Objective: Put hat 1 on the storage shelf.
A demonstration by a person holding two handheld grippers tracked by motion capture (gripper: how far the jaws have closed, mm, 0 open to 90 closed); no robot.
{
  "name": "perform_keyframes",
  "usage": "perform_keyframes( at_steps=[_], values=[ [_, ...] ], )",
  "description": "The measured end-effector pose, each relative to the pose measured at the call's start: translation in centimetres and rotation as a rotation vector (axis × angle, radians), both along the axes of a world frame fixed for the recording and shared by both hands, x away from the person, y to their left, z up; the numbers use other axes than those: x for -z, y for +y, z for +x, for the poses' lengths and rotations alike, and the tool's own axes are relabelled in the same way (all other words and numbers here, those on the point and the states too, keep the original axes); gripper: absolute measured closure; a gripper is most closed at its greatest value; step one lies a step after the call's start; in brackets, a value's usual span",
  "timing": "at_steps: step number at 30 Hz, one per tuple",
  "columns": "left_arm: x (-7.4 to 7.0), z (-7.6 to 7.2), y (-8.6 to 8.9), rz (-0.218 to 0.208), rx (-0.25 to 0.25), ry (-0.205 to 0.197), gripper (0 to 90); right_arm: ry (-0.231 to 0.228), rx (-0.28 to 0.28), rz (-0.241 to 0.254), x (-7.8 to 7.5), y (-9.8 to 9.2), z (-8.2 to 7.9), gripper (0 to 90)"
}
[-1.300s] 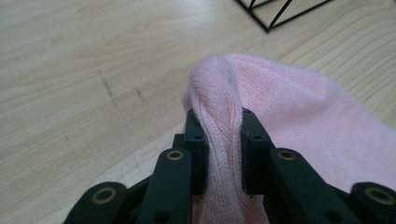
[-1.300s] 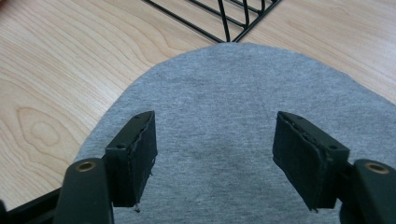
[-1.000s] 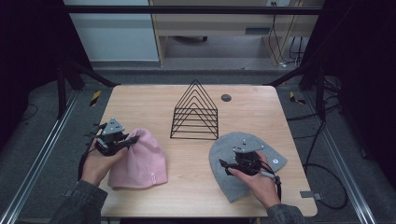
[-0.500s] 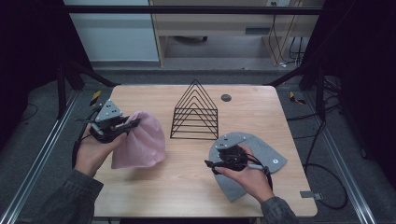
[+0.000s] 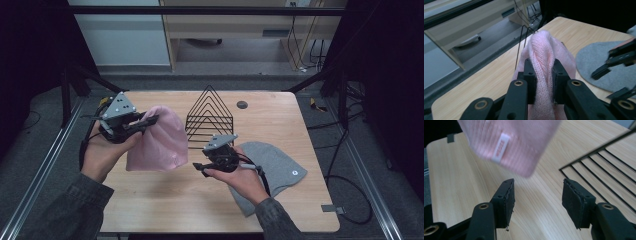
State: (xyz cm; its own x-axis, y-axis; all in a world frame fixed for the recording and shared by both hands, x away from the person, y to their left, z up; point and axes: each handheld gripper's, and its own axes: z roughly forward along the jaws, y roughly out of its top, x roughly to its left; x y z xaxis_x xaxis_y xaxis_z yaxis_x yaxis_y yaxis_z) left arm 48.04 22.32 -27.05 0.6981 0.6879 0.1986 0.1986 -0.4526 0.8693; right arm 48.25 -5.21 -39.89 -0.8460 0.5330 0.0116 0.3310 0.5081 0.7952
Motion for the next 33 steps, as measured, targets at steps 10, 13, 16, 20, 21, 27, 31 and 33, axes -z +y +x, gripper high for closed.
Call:
perform_keyframes(
  at_steps=[10, 13, 16, 20, 21, 27, 31, 33],
  values=[
    [-0.6, -0.6, -1.3, -0.022, 0.052, 0.006, 77.2, 0.014, -0.052, 0.028, -0.7, 1.8, 1.0, 56.6],
    [-0.4, -0.5, -1.4, -0.025, 0.055, 0.013, 77.0, 0.009, -0.072, 0.032, -0.9, 1.8, 0.8, 75.1],
    [-0.4, -0.3, -1.3, -0.013, 0.061, 0.021, 76.6, 0.015, -0.079, 0.031, -1.0, 1.6, 0.8, 83.4],
    [-0.1, 0.1, -1.2, -0.022, 0.078, 0.051, 75.4, 0.021, -0.072, 0.014, -1.1, 1.2, 0.9, 84.6],
    [0.0, 0.2, -1.1, -0.02, 0.08, 0.057, 75.2, 0.03, -0.059, 0.01, -1.0, 0.9, 1.1, 85.0],
    [0.3, 0.4, -0.8, -0.036, 0.098, 0.083, 75.0, 0.032, -0.038, 0.002, -0.8, 0.0, 1.4, 85.3],
    [0.2, 0.7, -0.8, -0.04, 0.097, 0.089, 75.1, 0.033, -0.024, -0.006, -1.0, -0.5, 1.5, 85.2],
    [-0.1, 0.9, -1.0, -0.044, 0.093, 0.083, 75.2, 0.029, -0.023, 0.001, -1.3, -0.6, 1.6, 85.2]
  ],
)
